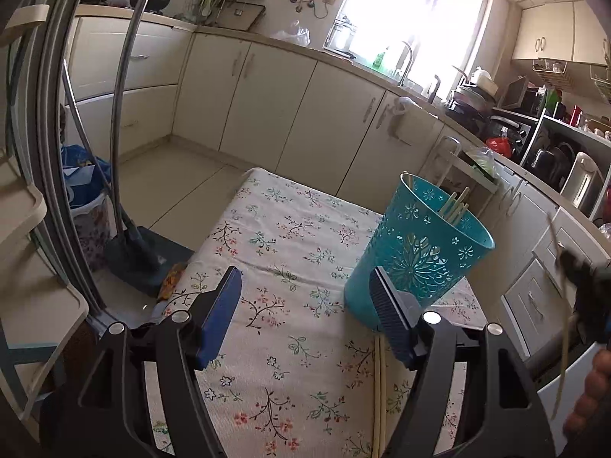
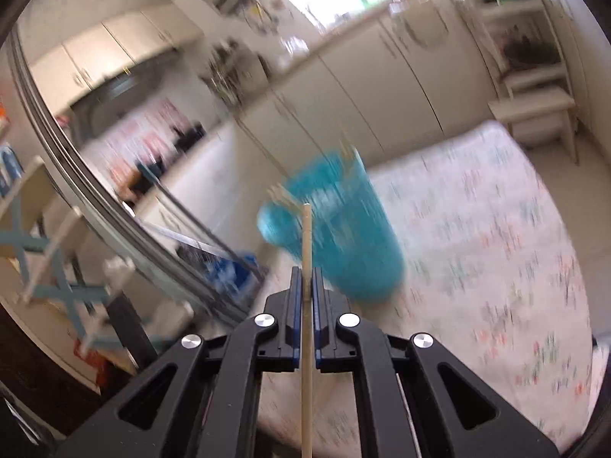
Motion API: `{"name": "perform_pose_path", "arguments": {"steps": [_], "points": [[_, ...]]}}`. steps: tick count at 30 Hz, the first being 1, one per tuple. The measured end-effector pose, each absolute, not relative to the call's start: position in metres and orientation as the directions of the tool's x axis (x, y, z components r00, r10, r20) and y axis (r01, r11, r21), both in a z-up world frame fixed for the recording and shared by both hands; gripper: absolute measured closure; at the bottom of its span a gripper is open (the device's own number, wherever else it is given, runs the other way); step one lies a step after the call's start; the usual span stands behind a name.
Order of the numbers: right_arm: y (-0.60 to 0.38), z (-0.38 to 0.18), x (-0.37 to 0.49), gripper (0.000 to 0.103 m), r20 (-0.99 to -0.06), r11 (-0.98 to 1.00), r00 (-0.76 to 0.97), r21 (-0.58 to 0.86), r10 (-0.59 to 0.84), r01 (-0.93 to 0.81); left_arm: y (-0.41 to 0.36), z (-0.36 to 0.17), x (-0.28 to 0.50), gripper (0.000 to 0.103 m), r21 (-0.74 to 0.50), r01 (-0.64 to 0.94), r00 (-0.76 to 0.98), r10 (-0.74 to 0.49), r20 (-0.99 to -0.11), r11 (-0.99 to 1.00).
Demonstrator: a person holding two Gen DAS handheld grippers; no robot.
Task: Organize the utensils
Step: 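Lift the stick with the right gripper and drop it into the teal basket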
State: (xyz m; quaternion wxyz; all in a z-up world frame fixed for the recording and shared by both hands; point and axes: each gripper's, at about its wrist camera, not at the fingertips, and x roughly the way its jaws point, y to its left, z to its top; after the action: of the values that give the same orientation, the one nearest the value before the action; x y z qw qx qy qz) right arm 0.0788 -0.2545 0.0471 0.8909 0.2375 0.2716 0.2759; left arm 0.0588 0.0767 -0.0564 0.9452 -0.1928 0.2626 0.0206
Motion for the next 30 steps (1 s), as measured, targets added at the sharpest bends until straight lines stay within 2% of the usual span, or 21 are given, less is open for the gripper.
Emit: {"name": "perform_pose_path", "arguments": {"steps": [4, 9, 12, 15, 22, 25, 28, 30], "points": [[-0.224, 0.099, 0.106, 0.097, -0.184, 0.803, 0.839, 0.451, 0.512, -0.391, 0.07, -0.053, 0.052, 0.037, -0.366, -0.124, 0.869, -0.077, -0.489, 0.922], [-0.185, 0.109, 0.157, 0.097, -0.088, 0.9, 0.941, 0.334, 0.325, -0.28, 0.056, -0.046, 0.043, 0.035, -0.351, -0.09, 0.878, -0.092, -0.469, 0.932], [-0.172, 0.092, 0.177, 0.097, -0.092, 0.935, 0.966, 0.287, 0.241, -0.206, 0.053, -0.045, 0.04, 0.033, -0.341, -0.082, 0.88, -0.092, -0.465, 0.936], [-0.167, 0.072, 0.187, 0.097, -0.129, 0.952, 0.968, 0.249, 0.215, -0.178, 0.054, -0.047, 0.04, 0.032, -0.347, -0.083, 0.877, -0.097, -0.47, 0.934], [-0.163, 0.047, 0.168, 0.096, -0.205, 0.951, 0.941, 0.21, 0.268, -0.225, 0.058, -0.051, 0.041, 0.032, -0.362, -0.093, 0.875, -0.098, -0.474, 0.927], [-0.172, 0.056, 0.138, 0.087, -0.19, 0.936, 0.935, 0.245, 0.3, -0.251, 0.06, -0.049, 0.039, 0.032, -0.368, -0.103, 0.877, -0.09, -0.472, 0.924], [-0.191, 0.073, 0.093, 0.081, -0.128, 0.927, 0.945, 0.271, 0.3, -0.258, 0.064, -0.046, 0.035, 0.031, -0.372, -0.12, 0.883, -0.072, -0.463, 0.92], [-0.199, 0.074, 0.066, 0.072, -0.123, 0.932, 0.951, 0.268, 0.283, -0.243, 0.066, -0.044, 0.031, 0.03, -0.374, -0.135, 0.887, -0.056, -0.458, 0.917]]}}
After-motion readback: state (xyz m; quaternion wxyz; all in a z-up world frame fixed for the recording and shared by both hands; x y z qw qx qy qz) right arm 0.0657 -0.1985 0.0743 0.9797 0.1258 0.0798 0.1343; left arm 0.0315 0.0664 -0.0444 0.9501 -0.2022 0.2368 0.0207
